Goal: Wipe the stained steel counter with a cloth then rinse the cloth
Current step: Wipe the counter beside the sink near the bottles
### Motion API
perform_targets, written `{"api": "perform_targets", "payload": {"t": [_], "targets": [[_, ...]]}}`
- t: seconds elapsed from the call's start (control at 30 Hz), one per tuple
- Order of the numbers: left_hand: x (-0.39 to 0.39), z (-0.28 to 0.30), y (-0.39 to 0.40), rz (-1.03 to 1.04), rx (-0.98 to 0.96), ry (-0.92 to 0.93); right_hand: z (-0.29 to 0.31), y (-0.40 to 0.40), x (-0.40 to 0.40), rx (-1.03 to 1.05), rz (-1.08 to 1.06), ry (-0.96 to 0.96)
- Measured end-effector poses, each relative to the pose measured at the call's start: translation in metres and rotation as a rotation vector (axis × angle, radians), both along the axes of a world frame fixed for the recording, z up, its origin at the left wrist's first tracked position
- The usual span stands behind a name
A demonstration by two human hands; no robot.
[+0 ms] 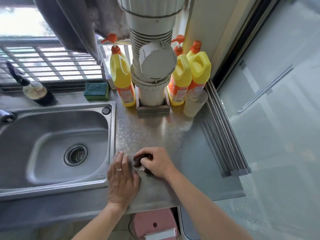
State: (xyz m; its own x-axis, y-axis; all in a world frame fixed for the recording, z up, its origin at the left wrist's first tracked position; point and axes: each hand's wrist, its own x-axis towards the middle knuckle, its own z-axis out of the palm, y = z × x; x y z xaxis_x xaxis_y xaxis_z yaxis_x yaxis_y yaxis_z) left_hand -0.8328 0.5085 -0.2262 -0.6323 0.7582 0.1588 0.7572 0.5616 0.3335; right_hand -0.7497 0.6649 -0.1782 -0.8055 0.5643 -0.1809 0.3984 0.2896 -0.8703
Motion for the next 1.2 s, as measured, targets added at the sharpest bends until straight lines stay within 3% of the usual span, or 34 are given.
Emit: {"api": "perform_targets", "payload": {"t": [0.03, 0.1, 0.17, 0.27, 0.4, 0.63, 0.8, 0.87, 1.03, 1.13, 1.2], "targets": [[-0.001, 0.001, 0.001, 0.001, -0.033, -0.009, 0.003, 0.006, 0.011, 0.013, -0.070, 0.048], [-0.004, 0.000, 0.002, -0.025, -0.105, -0.001, 0.003, 0.027, 0.035, 0.280, -0.273, 0.101], [-0.006, -0.002, 0.003, -0.047, -0.158, 0.016, -0.007, 0.057, 0.057, 0.542, -0.389, -0.083], [-0.007, -0.005, 0.003, -0.049, -0.190, 0.016, -0.034, 0.080, 0.067, 0.594, -0.361, -0.505], [-0.006, -0.008, 0.004, -0.051, -0.183, 0.037, -0.048, 0.085, 0.019, 0.665, -0.407, -0.484], [-0.004, -0.006, 0.006, -0.048, -0.152, 0.061, -0.039, 0.048, -0.076, 0.605, -0.178, -0.304], [-0.002, 0.002, 0.004, -0.048, -0.153, 0.062, -0.037, 0.026, -0.086, 0.589, 0.219, -0.173], [-0.001, 0.003, 0.003, -0.049, -0.134, 0.062, -0.035, 0.048, -0.075, 0.645, 0.258, -0.171], [-0.003, -0.001, 0.001, -0.046, -0.138, 0.052, -0.044, 0.104, -0.011, 0.685, -0.211, -0.423], [-0.003, 0.000, 0.002, -0.037, -0.159, 0.032, -0.048, 0.097, -0.018, 0.688, -0.330, -0.550], [-0.004, 0.001, 0.003, -0.031, -0.168, 0.012, -0.044, 0.079, -0.036, 0.668, -0.362, -0.526]]}}
